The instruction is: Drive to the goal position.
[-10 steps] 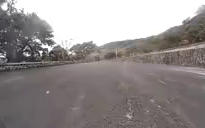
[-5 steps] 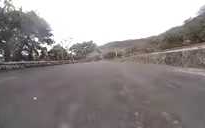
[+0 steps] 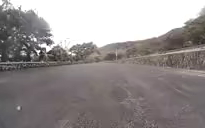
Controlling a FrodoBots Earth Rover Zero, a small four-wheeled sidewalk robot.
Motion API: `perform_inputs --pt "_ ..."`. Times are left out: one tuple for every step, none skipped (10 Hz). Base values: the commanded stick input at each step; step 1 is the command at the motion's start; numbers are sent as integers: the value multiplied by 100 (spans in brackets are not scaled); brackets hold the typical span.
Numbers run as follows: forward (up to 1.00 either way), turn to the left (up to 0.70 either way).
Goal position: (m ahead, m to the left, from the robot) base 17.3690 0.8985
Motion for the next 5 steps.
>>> perform_inputs --pt "70 0" --pt "70 0" --pt "70 0" --pt "70 0" --pt "70 0"
